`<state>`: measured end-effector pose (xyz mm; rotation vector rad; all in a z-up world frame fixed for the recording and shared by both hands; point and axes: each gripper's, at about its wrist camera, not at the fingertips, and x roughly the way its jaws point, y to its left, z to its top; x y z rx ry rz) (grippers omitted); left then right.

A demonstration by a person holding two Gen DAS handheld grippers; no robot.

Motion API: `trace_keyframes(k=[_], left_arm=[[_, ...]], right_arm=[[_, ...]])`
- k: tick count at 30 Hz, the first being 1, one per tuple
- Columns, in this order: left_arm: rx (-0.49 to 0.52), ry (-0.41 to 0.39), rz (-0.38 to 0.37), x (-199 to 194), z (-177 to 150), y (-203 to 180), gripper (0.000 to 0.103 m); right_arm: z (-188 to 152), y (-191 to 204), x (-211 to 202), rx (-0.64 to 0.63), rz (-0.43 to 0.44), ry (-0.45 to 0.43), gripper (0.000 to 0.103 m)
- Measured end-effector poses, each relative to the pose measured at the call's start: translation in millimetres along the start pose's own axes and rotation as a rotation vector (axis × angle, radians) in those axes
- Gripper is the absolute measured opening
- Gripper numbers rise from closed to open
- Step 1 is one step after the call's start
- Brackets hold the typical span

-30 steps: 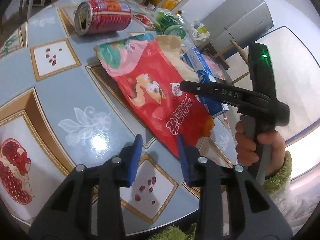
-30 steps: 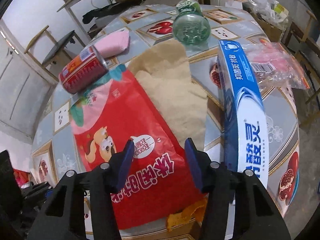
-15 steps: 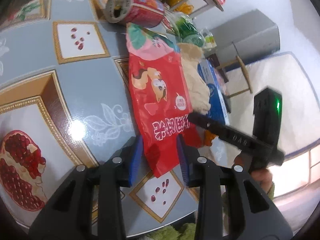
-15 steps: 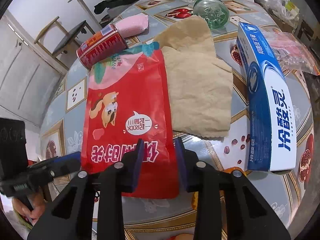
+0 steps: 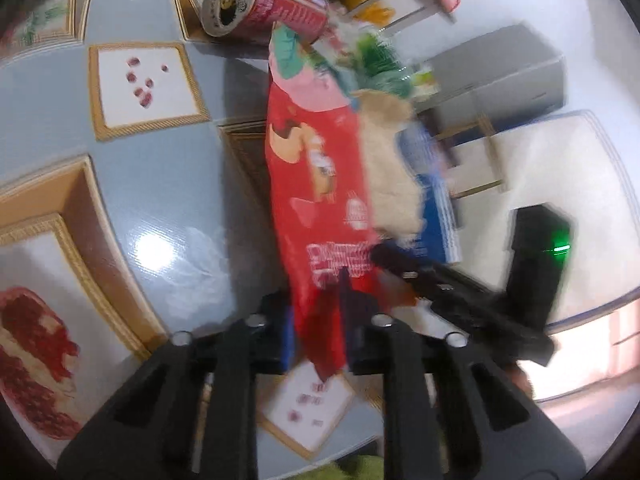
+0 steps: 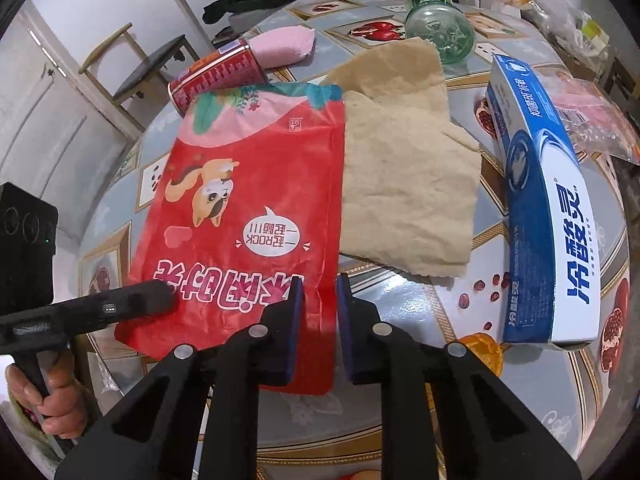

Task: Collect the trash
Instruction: 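Grasp the red snack bag with the left tool while the right tool approaches the brown paper, then close the right tool on the brown paper and lift it while the left tool holds the red bag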

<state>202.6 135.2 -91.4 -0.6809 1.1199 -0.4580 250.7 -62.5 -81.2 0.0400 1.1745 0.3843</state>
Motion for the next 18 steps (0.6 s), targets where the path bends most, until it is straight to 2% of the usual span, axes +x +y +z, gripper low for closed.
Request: trace_keyframes(k=[3, 6, 10, 16, 18], left_arm=[[0.061, -0.014, 0.067, 0.0, -2.7, -9.9, 0.008], [0.084, -0.005, 0.081, -4.3, -8.5, -13.6, 0.004], [0.123, -0.013, 0.102, -18.3, -21.4, -16.8, 0.003], [0.099, -0.023, 0.109, -47.5, -40.0, 1.8, 0.002], [0.089, -0.036, 0.126, -57.2, -45.7, 9.4, 0.002]], right_arm=[[-1.7, 0.3, -0.7, 0.0, 0.0, 0.006, 0.017], [-7.2, 2.1, -6.1, -0.007, 0.016, 0.015, 0.017], [-9.0, 7.1, -29.0, -0.035, 0.04, -0.03, 0.017], [14.2, 4.1, -59.5, -0.008, 0.097, -0.112, 0.019], [28.8, 1.7, -60.9, 0.029, 0.123, -0.122, 0.023]])
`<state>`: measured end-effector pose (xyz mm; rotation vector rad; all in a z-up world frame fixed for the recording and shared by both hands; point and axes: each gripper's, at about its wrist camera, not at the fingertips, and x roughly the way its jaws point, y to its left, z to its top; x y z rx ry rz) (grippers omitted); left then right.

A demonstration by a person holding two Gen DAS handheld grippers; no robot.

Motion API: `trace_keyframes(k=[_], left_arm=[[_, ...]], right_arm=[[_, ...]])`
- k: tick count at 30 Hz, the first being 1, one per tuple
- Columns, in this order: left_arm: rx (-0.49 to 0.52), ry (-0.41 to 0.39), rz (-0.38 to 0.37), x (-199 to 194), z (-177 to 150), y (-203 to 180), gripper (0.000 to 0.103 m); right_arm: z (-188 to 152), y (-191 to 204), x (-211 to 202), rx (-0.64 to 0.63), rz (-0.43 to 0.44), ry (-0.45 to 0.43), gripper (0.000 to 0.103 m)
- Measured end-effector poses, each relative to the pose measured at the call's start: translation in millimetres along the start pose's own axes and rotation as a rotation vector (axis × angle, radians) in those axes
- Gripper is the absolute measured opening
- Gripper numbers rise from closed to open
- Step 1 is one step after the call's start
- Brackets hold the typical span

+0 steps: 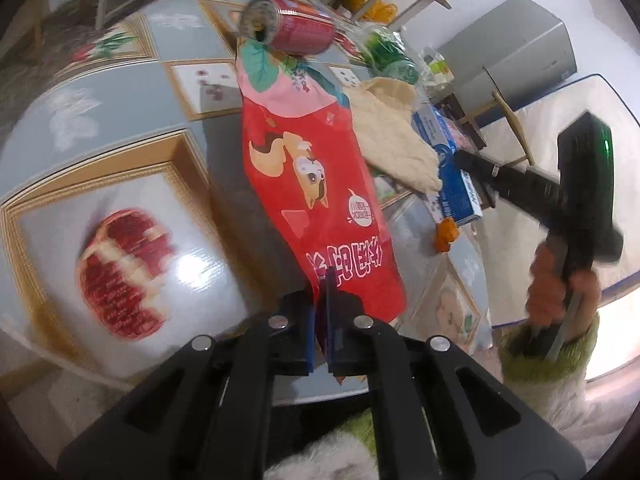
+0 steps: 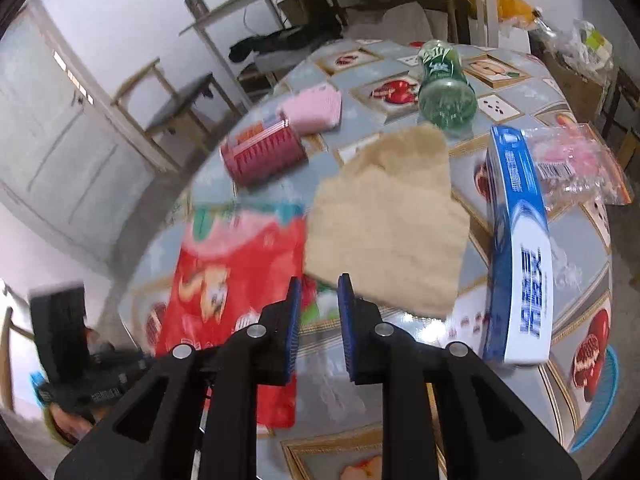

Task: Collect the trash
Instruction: 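Close the right tool on the brown paper and lift it while the left tool holds the red bag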

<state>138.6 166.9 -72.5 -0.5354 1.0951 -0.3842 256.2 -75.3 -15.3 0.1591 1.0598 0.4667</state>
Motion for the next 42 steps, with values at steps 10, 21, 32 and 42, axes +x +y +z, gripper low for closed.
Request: trace_keyframes(k=[10, 21, 32, 42], left_arm=[[-0.071, -0.053, 0.06, -36.1, -13.9, 39.6, 0.003], [-0.079, -0.056, 0.06, -37.9, -13.8, 42.4, 0.003], [-0.072, -0.05, 0.051, -33.9, -9.7, 42.2, 0.003], [-0.047, -0.074, 0.049, -33.4, -9.4, 36.8, 0.003]], right_arm=[[45.2, 16.5, 52.6, -0.152, -0.144, 0.049, 0.077], [55.0, 5.4, 123.5, -0.418, -0.299, 0.256, 0.085], [36.7, -1.5, 106.5, -0.295, -0.223, 0.222, 0.058], [21.2, 7.2, 94.8, -0.243, -0.222, 0.192, 0.022]])
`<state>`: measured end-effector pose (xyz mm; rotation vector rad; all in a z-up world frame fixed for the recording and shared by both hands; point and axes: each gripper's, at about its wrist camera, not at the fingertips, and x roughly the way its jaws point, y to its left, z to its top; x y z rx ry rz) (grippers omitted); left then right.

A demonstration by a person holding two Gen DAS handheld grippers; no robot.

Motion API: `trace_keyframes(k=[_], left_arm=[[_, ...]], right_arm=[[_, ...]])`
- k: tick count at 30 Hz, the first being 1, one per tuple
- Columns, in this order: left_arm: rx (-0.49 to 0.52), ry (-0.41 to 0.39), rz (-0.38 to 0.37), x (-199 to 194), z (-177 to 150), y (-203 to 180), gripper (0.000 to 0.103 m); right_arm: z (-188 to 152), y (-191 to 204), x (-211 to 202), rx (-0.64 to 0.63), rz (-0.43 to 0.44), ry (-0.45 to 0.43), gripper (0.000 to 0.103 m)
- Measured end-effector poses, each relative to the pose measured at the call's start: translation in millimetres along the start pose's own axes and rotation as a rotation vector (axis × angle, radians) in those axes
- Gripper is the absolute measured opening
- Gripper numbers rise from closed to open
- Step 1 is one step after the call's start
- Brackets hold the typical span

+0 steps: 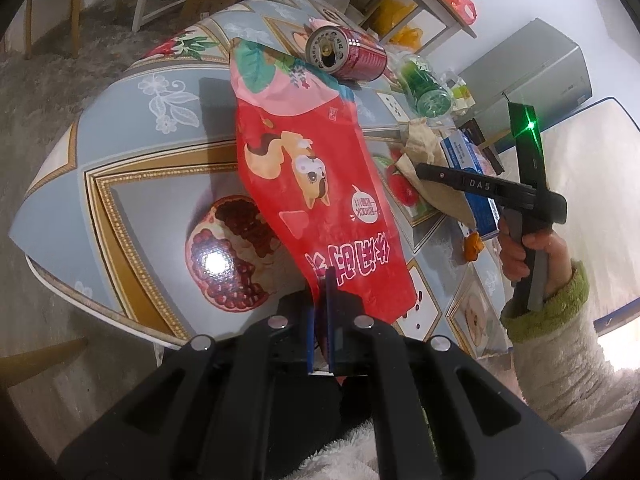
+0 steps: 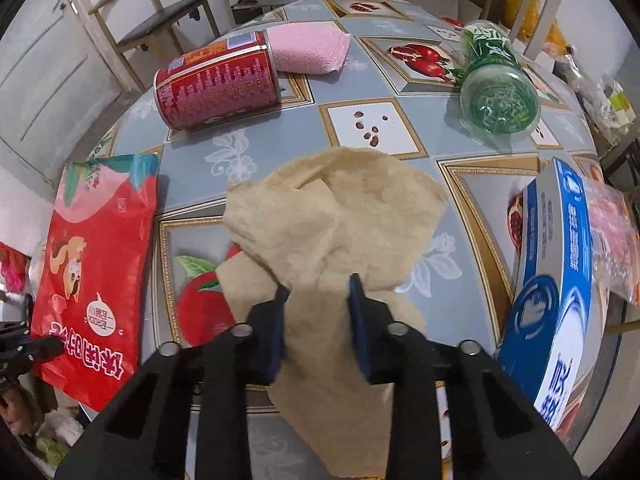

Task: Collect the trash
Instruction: 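Close the right tool on the brown paper and lift it while the left tool holds the red bag, then carry the red bag and brown paper over the blue wastebasket with both tools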

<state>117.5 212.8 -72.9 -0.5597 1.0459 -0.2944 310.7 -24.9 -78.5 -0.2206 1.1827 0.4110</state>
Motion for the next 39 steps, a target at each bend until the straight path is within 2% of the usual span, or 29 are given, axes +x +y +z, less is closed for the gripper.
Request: trace_keyframes(k=[3, 8, 22, 39], left_arm=[[0.016, -0.014, 0.001, -1.1, 0.2, -3.2, 0.003], [0.053, -0.038, -0.001, -7.4, 0.3, -11.6, 0.003], [0.148, -0.11, 0.011, -26.8, -4.1, -42.5, 0.0], [0.248, -0.184, -0.011, -53.6, -11.3, -86.8, 0.0]], right_arm=[[-5.1, 1.7, -1.5, 0.029, 0.011, -0.01, 0.013], [-16.1, 3.1, -5.9, 0.074, 0.032, -0.034, 0.008], [-43.1, 3.6, -58.3, 0.142, 0.082, -0.171, 0.007], [-86.0, -17.4, -125.7, 0.249, 0.14, -0.354, 0.007]])
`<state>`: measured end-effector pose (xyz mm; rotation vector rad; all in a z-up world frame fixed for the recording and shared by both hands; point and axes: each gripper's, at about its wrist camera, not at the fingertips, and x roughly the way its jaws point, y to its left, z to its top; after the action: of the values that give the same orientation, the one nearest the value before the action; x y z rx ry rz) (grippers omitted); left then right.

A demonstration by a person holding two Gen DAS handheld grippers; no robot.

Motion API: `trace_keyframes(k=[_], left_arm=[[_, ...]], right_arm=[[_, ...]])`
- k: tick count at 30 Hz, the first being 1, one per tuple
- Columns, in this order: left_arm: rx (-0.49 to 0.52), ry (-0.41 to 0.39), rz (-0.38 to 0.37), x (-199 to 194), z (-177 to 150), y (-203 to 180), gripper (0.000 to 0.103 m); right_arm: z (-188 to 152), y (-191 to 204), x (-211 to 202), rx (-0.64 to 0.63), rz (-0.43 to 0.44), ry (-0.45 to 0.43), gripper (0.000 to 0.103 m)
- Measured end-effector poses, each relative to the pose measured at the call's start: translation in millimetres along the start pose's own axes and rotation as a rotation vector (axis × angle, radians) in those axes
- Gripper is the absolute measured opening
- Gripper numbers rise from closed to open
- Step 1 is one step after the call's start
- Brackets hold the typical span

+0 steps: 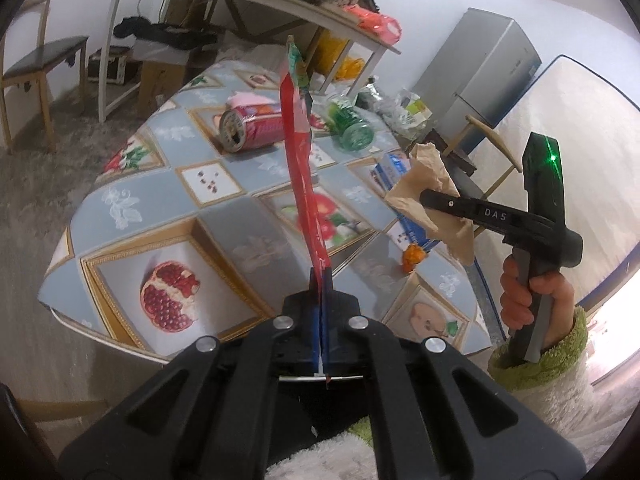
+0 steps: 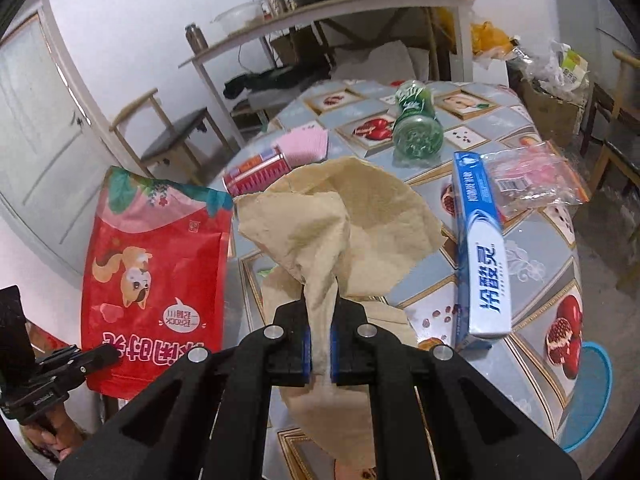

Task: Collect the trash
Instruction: 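Carry the red bag and brown paper over the blue wastebasket with both tools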

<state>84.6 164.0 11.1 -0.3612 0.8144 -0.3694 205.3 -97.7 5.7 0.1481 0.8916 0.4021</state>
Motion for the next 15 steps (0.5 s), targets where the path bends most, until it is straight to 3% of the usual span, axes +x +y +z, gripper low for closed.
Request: trace_keyframes(k=[6, 15], left_arm=[[0.068, -0.032, -0.021, -6.5, 11.2, -25.6, 0.0], [0.2, -0.027, -0.114, 8.0, 26.5, -84.7, 0.0]], right_arm=[[-7.4, -11.3, -33.2, 0.041, 0.019, -0.076, 0.007], [-31.1, -52.4, -89.5, 0.137, -0.007, -0.191, 0.007]])
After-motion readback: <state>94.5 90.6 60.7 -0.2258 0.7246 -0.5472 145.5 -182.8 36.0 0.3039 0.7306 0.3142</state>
